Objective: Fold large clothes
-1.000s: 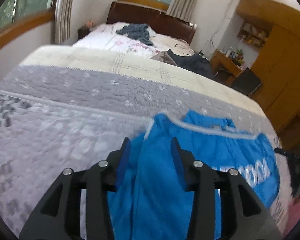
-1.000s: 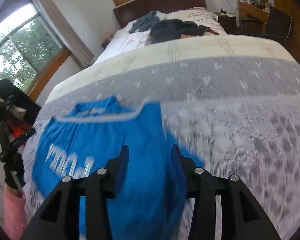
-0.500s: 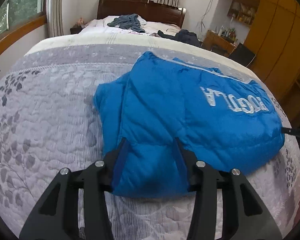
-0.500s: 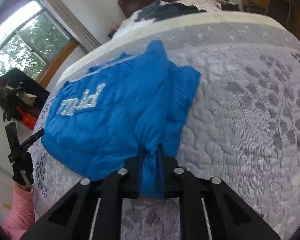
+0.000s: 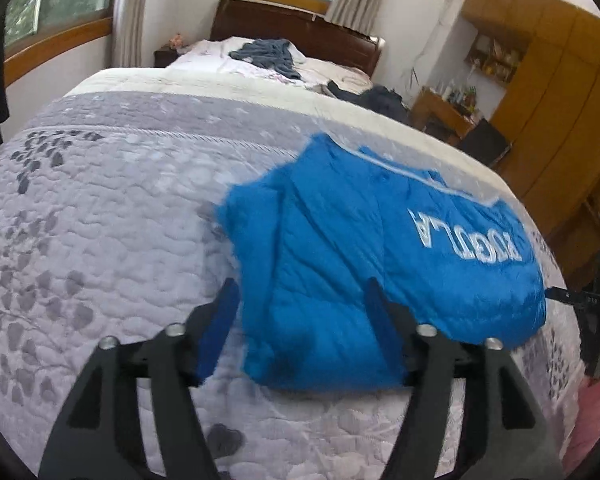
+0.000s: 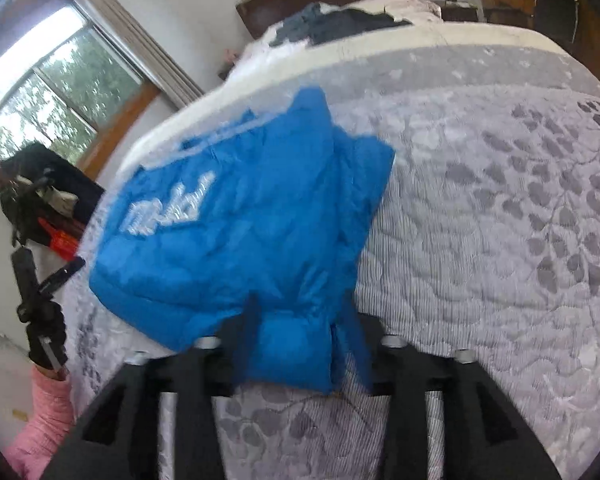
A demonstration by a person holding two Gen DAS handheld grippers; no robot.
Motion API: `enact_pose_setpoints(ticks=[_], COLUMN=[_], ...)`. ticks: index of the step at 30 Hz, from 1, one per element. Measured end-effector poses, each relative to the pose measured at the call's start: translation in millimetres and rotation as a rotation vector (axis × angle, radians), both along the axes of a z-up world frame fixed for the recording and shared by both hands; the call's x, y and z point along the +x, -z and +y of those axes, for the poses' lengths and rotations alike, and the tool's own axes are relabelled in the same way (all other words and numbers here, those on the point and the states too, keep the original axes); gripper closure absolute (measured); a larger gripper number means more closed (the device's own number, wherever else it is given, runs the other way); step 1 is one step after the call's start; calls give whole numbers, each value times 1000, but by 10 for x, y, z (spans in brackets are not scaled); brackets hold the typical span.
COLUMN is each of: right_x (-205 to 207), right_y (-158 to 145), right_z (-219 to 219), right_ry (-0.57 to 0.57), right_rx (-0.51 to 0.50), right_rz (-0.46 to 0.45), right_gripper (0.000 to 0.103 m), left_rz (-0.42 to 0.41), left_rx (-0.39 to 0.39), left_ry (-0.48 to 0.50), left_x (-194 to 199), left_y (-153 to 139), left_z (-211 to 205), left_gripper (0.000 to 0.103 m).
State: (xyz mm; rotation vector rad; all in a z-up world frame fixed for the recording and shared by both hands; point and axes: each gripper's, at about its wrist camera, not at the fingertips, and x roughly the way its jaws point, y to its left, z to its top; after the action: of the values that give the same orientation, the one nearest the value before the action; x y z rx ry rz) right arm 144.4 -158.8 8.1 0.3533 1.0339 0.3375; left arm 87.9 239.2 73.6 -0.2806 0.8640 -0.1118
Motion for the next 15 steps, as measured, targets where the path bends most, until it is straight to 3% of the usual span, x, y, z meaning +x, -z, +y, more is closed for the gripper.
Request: enact_pose_setpoints(ticks=[3, 6, 8, 15], right_x=[54, 176, 261, 563], right_y=[-40, 27, 86, 379], right_z=[-114, -202, -239, -329], right_ry=[20, 23, 28, 31], right_rx=[53, 143, 169, 266], right_rz=[-22, 4, 18, 72], right_gripper=[34, 20, 20, 17], left_rz=[32, 83, 109, 161], left_rx=[-16, -120, -193, -256], left_ry=[-19, 17, 45, 96], left_x=[89, 250, 349, 669], left_y=[29, 169, 265, 513], left_z=[121, 199, 206, 152], left_gripper=[33, 33, 33, 29])
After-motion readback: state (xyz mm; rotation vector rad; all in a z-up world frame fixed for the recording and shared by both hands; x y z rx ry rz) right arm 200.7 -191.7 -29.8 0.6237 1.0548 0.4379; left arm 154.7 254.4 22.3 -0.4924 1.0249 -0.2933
